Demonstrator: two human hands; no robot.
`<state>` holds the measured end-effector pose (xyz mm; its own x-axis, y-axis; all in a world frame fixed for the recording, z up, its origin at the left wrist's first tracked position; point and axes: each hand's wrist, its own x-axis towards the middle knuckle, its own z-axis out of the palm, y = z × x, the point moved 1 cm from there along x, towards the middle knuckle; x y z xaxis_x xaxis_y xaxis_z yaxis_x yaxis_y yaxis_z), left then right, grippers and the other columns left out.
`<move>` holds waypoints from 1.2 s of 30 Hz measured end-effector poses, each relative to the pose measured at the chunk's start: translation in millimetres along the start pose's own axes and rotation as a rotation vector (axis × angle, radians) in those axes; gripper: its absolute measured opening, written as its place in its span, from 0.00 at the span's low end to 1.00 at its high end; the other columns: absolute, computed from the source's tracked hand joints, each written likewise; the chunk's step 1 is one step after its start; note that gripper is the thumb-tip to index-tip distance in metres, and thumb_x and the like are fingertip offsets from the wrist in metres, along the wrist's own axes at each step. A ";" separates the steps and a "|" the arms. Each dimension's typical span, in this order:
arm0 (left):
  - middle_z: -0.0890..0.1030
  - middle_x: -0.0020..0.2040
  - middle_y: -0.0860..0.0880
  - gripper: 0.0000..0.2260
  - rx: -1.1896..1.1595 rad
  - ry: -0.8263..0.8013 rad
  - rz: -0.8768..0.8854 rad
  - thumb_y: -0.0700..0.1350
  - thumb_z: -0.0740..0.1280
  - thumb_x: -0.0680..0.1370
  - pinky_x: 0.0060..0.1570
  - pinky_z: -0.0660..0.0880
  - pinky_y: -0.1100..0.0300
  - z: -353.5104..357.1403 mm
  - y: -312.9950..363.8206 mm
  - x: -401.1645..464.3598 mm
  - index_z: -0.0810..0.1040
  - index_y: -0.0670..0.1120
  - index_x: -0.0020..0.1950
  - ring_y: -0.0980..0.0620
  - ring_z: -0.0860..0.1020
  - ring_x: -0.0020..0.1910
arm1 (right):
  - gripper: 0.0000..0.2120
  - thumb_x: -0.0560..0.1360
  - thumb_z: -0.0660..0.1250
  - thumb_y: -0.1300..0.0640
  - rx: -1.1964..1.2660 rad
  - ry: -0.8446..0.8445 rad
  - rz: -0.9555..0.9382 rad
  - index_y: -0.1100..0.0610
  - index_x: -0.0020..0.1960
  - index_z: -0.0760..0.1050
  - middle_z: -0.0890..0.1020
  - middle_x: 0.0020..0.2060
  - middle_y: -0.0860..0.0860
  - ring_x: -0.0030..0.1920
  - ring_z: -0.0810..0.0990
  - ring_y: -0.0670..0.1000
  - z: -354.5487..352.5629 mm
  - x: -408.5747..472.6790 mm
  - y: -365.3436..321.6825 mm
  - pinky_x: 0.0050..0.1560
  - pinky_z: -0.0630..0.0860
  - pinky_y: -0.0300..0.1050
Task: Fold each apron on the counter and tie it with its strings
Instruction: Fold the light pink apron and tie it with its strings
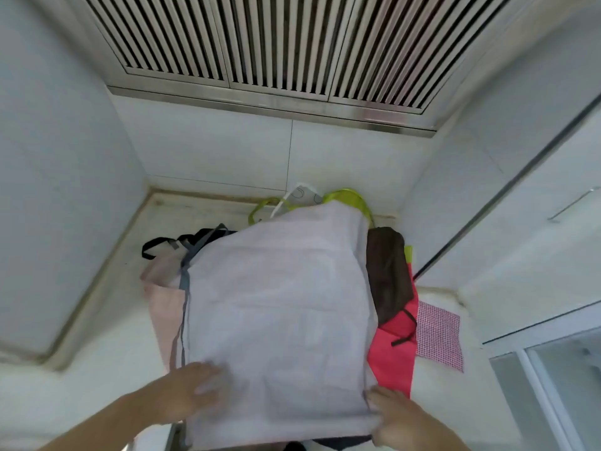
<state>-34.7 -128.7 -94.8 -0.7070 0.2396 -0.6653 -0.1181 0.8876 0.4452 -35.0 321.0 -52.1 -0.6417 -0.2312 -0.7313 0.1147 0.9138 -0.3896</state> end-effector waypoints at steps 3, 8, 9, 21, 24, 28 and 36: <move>0.72 0.69 0.58 0.24 0.026 0.113 -0.085 0.63 0.59 0.83 0.69 0.67 0.63 -10.6 4.7 20.4 0.67 0.57 0.77 0.55 0.74 0.70 | 0.25 0.75 0.73 0.48 0.089 -0.158 0.129 0.39 0.70 0.70 0.69 0.72 0.41 0.75 0.65 0.46 -39.3 11.3 -26.2 0.74 0.64 0.42; 0.80 0.50 0.55 0.08 -0.234 0.473 -0.112 0.49 0.68 0.82 0.40 0.77 0.64 -68.8 20.7 75.4 0.74 0.55 0.59 0.56 0.82 0.44 | 0.17 0.65 0.69 0.41 0.487 0.319 0.130 0.50 0.49 0.81 0.86 0.45 0.48 0.49 0.85 0.52 -118.7 99.7 -21.6 0.61 0.80 0.63; 0.79 0.53 0.55 0.10 -0.355 0.511 -0.115 0.46 0.69 0.82 0.42 0.79 0.61 -81.4 22.3 91.8 0.73 0.54 0.61 0.55 0.82 0.46 | 0.18 0.64 0.68 0.42 0.569 0.381 0.125 0.50 0.49 0.81 0.86 0.44 0.49 0.48 0.85 0.54 -131.4 127.1 -10.8 0.61 0.80 0.65; 0.75 0.69 0.43 0.42 -0.566 0.558 -0.481 0.56 0.78 0.68 0.60 0.75 0.52 -138.4 -34.0 174.2 0.66 0.45 0.77 0.40 0.76 0.64 | 0.05 0.79 0.72 0.60 0.933 0.540 0.189 0.62 0.51 0.83 0.87 0.49 0.59 0.50 0.85 0.61 -191.8 225.1 -8.7 0.57 0.83 0.58; 0.76 0.64 0.43 0.42 -0.457 0.497 -0.578 0.60 0.77 0.69 0.56 0.80 0.48 -134.8 -50.1 172.6 0.65 0.47 0.77 0.40 0.78 0.59 | 0.08 0.80 0.71 0.61 0.827 0.614 0.137 0.65 0.46 0.80 0.83 0.43 0.63 0.44 0.83 0.59 -209.3 223.7 -2.7 0.54 0.83 0.63; 0.67 0.71 0.37 0.44 -0.305 0.422 -0.638 0.63 0.75 0.70 0.63 0.78 0.44 -138.1 -54.7 173.0 0.62 0.45 0.79 0.34 0.75 0.64 | 0.07 0.80 0.70 0.59 0.668 0.875 0.090 0.60 0.44 0.80 0.82 0.40 0.60 0.40 0.78 0.56 -238.0 221.4 -3.8 0.47 0.79 0.54; 0.57 0.75 0.40 0.43 0.048 0.280 -0.606 0.38 0.74 0.73 0.69 0.72 0.43 -128.3 -42.5 167.5 0.50 0.47 0.80 0.35 0.64 0.74 | 0.10 0.83 0.62 0.57 0.480 0.949 0.233 0.63 0.51 0.77 0.79 0.40 0.61 0.39 0.77 0.61 -263.4 236.6 6.0 0.40 0.72 0.49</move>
<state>-237.6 -176.7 -148.3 -0.6800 -0.4126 -0.6061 -0.5250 0.8511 0.0097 -385.9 359.7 -80.0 -0.8664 0.4711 -0.1657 0.4614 0.6283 -0.6264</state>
